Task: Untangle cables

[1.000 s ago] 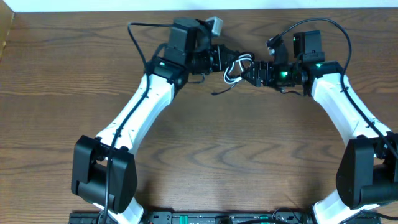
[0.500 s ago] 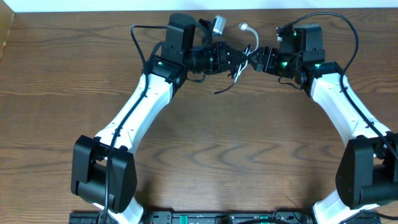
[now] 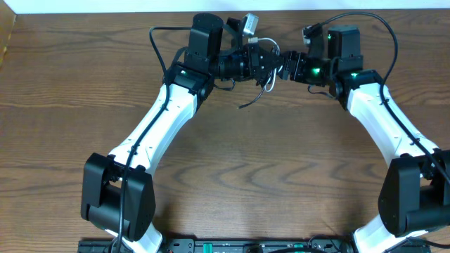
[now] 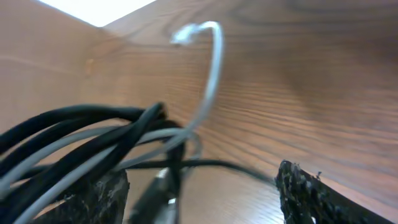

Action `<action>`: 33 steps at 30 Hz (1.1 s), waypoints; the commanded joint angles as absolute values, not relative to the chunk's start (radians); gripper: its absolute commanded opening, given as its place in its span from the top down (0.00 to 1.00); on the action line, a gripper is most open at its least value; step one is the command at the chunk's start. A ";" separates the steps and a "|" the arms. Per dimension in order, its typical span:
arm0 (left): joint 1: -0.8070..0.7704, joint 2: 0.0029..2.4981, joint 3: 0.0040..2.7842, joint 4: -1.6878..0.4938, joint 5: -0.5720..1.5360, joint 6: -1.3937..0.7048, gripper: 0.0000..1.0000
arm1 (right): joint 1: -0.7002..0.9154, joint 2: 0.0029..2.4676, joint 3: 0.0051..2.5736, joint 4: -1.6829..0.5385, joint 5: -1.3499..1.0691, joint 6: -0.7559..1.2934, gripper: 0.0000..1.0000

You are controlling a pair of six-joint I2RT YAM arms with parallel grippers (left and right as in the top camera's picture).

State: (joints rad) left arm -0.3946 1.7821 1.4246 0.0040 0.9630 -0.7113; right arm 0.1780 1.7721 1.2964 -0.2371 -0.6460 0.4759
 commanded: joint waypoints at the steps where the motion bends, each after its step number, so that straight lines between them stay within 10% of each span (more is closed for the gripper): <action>1: -0.395 1.758 1.446 0.010 0.968 -0.722 0.93 | 0.192 1.769 1.313 -0.228 -0.738 0.511 0.28; 33: -0.251 1.693 1.446 0.484 1.171 -0.919 0.93 | 0.070 1.961 1.307 -0.524 -0.290 0.595 0.33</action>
